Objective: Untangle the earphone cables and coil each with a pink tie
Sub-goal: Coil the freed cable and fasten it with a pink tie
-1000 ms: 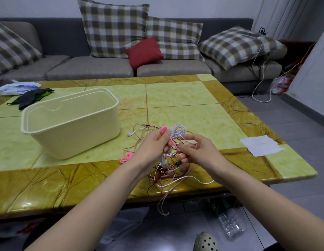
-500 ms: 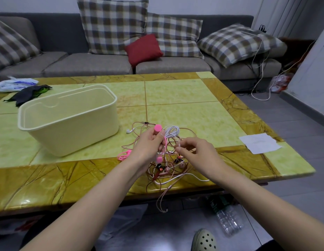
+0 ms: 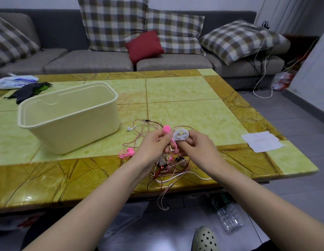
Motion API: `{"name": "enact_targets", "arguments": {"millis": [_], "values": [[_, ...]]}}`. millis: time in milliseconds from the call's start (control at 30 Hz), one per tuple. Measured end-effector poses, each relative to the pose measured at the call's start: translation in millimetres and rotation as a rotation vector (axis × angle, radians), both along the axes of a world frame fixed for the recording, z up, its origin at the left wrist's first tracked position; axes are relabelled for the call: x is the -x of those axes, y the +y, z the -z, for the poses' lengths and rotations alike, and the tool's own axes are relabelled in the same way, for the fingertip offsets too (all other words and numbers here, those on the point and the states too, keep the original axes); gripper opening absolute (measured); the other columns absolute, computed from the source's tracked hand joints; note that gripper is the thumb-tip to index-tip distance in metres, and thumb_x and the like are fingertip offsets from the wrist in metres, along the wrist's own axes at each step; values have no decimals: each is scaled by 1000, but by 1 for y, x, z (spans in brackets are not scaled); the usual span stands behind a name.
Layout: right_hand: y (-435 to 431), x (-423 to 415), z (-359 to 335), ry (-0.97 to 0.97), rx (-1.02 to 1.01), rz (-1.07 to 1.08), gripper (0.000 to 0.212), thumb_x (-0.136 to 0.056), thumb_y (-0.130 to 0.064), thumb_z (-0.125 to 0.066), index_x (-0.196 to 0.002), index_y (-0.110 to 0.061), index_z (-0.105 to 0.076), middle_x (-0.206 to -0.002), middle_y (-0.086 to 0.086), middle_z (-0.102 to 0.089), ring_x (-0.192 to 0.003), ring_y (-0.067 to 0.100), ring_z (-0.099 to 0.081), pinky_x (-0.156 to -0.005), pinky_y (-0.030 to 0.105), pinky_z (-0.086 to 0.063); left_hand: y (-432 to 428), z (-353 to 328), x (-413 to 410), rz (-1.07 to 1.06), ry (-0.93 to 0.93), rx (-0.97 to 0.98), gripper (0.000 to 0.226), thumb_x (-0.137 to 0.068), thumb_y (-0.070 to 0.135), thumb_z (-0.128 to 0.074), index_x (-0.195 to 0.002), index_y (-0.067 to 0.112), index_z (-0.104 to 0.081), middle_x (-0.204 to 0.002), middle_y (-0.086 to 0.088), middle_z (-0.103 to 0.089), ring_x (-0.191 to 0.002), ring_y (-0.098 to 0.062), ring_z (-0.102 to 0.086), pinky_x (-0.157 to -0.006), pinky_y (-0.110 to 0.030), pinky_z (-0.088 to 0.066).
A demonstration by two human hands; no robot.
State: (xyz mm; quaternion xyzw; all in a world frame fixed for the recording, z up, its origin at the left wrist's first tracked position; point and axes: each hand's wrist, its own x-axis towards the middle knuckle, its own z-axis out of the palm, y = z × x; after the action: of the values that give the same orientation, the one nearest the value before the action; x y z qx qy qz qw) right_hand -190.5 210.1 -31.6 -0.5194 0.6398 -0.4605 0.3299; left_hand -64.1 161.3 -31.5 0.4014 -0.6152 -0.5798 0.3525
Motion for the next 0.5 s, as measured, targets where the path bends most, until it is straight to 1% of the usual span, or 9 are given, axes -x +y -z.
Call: {"name": "enact_targets", "arguments": {"millis": [67,133,200,267,333,400,433,500], "values": [[0,0,0,-21,-18,-27,11,-91,-12,-59,-95,-9,-69,-77,7,-73,-67,11,-68,-72,36,-58,1,-1,0,-34,-9,5,26,-98,17,-47,-74,10,-56,-53,2,-48,-43,-3,-40,-43,-15,-31],[-1,0,-2,-78,-36,-27,11,-90,-11,-61,-86,-15,-71,-76,7,-73,-68,12,-68,-71,34,-58,2,-3,0,-65,0,11,26,-98,18,-47,-74,11,-56,-49,5,-46,-41,-1,-39,-39,-12,-31],[-1,0,-4,-180,-55,-25,15,-90,-8,-60,-80,-15,-69,-72,7,-70,-67,11,-67,-68,24,-57,2,-4,0,-101,17,10,23,-97,18,-48,-77,12,-56,-48,9,-48,-40,1,-40,-38,-12,-30],[-1,-3,-7,-260,-69,-37,15,-91,-7,-58,-80,-11,-67,-72,8,-68,-65,9,-66,-65,18,-55,2,-4,1,-136,34,7,21,-97,18,-49,-80,11,-57,-49,7,-47,-41,0,-40,-38,-13,-30],[-1,-6,-8,-309,-74,-51,12,-91,-9,-59,-83,-10,-67,-75,9,-69,-66,9,-66,-70,20,-55,1,-3,3,-165,49,-1,19,-97,18,-49,-83,10,-59,-48,6,-45,-41,-1,-40,-39,-14,-30],[-1,-8,-9,-313,-76,-61,7,-89,-11,-62,-87,-10,-69,-80,9,-72,-70,10,-67,-72,21,-55,1,-2,4,-185,64,-15,17,-97,18,-50,-88,8,-61,-48,6,-45,-41,-1,-39,-41,-17,-29],[-2,-9,-10,-301,-73,-62,6,-88,-11,-64,-88,-12,-69,-79,7,-73,-71,9,-67,-71,20,-55,1,-2,5,-190,73,-19,18,-96,18,-50,-90,7,-62,-51,5,-47,-42,-2,-39,-43,-19,-30],[-3,-10,-9,-258,-57,-48,11,-85,-8,-66,-82,-18,-70,-76,3,-73,-69,6,-67,-67,17,-52,2,-2,6,-197,86,-16,17,-96,17,-50,-91,6,-62,-53,4,-48,-43,-3,-40,-46,-20,-30]]}}
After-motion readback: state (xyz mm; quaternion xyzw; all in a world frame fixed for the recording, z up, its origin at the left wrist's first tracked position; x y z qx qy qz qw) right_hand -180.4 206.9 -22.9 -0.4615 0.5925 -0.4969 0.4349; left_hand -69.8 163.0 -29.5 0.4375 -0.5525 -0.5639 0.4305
